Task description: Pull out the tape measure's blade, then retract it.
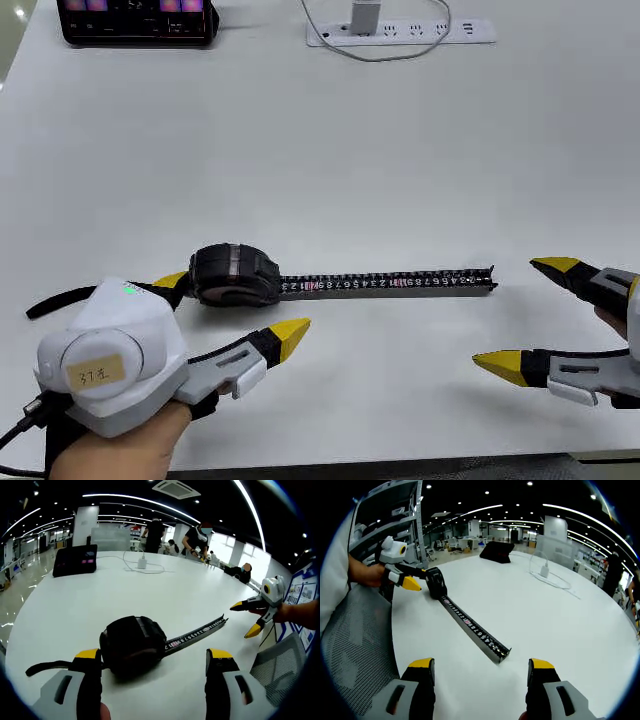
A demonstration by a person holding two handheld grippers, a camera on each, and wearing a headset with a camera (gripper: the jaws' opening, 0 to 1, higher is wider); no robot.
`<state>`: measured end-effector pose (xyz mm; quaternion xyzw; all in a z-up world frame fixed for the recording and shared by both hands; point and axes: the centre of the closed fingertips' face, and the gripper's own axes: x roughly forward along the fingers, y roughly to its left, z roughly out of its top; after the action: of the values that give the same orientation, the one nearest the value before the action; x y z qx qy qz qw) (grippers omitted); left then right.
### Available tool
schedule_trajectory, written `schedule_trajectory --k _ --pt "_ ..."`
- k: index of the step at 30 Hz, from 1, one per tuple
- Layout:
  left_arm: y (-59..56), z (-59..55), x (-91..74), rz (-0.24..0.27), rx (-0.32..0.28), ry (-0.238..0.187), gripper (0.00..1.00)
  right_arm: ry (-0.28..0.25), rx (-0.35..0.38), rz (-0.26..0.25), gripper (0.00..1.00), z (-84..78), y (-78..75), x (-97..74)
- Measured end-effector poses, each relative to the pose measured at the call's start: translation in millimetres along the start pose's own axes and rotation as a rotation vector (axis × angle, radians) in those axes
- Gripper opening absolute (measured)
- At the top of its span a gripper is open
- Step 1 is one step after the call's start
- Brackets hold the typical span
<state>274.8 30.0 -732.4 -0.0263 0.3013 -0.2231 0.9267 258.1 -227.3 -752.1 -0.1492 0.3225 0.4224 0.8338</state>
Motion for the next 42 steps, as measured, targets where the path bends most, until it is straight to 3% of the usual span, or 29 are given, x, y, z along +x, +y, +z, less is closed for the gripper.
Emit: schedule_trajectory --k 18,27,42 --pt "9.1 0.3 12.2 0.1 -0.023 0.004 0.75 0.06 -0.076 0.067 0.65 1.9 -15.1 3.8" --pt "16.0 0.7 19.0 0.15 -0.065 -0.009 0.71 0.085 -0.115 0.098 0.59 9.7 -10.1 5.0" --pt "24.9 -2.0 25.4 0.199 -0.128 -0.014 0.66 0.125 -0.19 0.148 0.5 14.5 -15.3 9.8"
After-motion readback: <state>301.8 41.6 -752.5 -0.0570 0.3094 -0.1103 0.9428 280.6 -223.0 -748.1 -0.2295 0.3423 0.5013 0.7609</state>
